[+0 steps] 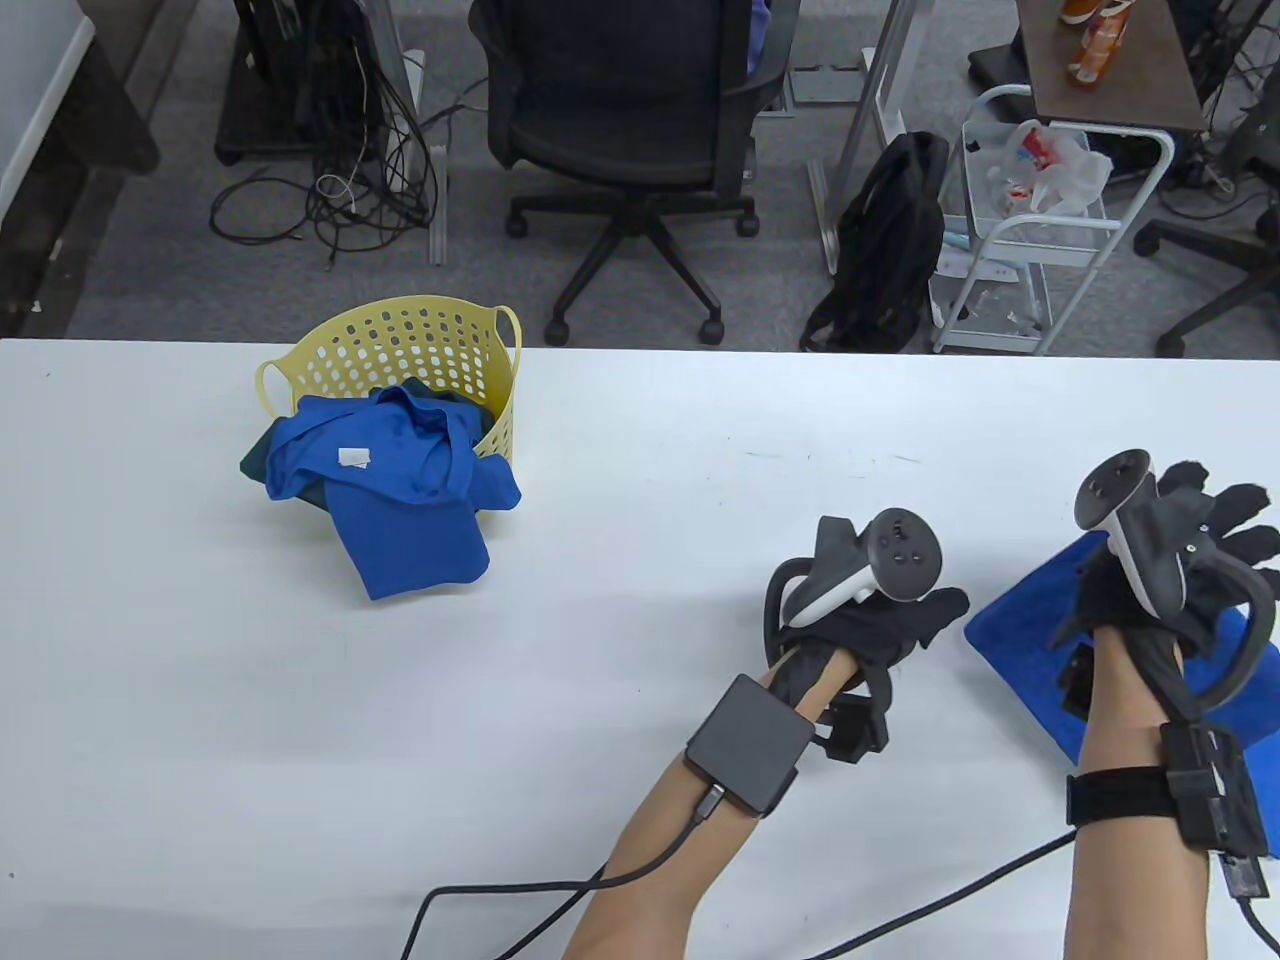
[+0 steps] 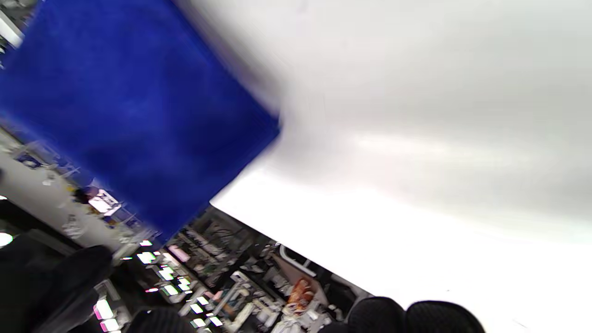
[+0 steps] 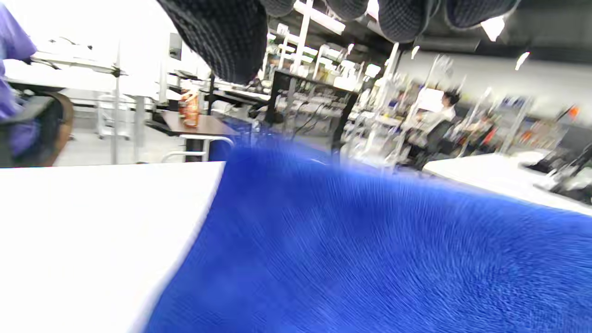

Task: Fold and stack clothes and towels from laundry basket

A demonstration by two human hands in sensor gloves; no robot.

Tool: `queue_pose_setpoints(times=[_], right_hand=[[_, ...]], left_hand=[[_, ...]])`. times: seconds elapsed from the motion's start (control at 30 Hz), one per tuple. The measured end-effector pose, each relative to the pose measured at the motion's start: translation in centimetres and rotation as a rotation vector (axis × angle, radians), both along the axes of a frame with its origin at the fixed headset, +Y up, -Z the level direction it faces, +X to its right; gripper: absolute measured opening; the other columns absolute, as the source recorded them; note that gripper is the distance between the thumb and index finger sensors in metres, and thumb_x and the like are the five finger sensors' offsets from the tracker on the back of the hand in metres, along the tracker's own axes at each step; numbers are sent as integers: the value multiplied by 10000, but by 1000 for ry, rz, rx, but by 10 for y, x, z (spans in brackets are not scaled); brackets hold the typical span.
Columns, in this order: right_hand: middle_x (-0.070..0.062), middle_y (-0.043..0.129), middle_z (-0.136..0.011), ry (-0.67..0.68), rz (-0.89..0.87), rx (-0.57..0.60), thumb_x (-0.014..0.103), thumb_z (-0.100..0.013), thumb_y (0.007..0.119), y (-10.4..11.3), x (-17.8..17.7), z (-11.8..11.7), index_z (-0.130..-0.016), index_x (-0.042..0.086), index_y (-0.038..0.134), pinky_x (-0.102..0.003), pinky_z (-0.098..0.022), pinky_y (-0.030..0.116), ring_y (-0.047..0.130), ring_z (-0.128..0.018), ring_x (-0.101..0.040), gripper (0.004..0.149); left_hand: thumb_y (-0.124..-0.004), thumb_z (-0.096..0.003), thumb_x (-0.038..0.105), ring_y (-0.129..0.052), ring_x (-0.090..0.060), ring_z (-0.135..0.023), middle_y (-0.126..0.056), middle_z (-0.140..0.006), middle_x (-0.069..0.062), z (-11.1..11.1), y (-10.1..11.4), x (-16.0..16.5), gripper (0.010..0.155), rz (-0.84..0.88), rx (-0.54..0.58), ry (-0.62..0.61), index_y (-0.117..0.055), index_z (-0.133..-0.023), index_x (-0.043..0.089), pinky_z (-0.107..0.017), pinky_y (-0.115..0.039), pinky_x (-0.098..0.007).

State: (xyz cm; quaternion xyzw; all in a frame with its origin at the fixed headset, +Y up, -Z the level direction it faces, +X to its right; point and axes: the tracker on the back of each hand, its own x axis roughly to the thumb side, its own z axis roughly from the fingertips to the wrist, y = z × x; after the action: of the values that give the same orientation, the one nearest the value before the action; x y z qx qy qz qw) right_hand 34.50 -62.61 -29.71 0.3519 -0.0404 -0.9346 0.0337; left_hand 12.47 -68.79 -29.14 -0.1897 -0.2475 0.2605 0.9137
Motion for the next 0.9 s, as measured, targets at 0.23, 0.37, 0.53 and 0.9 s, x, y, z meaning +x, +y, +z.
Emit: queue_pose_setpoints(times=[0.23,0.37,0.53,0.9], right_hand=[[-340,363,-1205,548,-183,8,299,-642,731,-35,-85,26,-1195,86,425,-762,-684,499,463,-1013,-633,667],[-331,442,-1193,740,-195,38,316,-632,744,-49,-133,53,-1179,77,491,-758,-666,537,531,-998,-621,648],[-331,451,-1189,832,-223,39,322,-633,740,-72,-164,78,-1175,73,498,-752,-666,544,537,-994,-619,644],[-334,474,-1174,810,-273,3,322,-631,740,-115,-155,87,-1160,55,527,-745,-658,553,551,-981,-618,630]], left_hand=[[-648,-591,565,-599,-552,-1070,-440,-1245,-322,25,-12,-121,849,-97,158,80,-361,-1228,83,-720,-618,-674],[-662,-586,562,-631,-535,-1068,-500,-1242,-294,45,-6,-187,779,-197,232,171,-481,-1209,131,-717,-634,-667],[-671,-583,556,-636,-528,-1072,-515,-1244,-280,66,12,-256,754,-297,336,318,-514,-1201,153,-722,-634,-664],[-683,-588,553,-903,-297,-861,-689,-1135,-199,48,63,-382,921,-462,309,805,-176,-1233,134,-629,-814,-468]])
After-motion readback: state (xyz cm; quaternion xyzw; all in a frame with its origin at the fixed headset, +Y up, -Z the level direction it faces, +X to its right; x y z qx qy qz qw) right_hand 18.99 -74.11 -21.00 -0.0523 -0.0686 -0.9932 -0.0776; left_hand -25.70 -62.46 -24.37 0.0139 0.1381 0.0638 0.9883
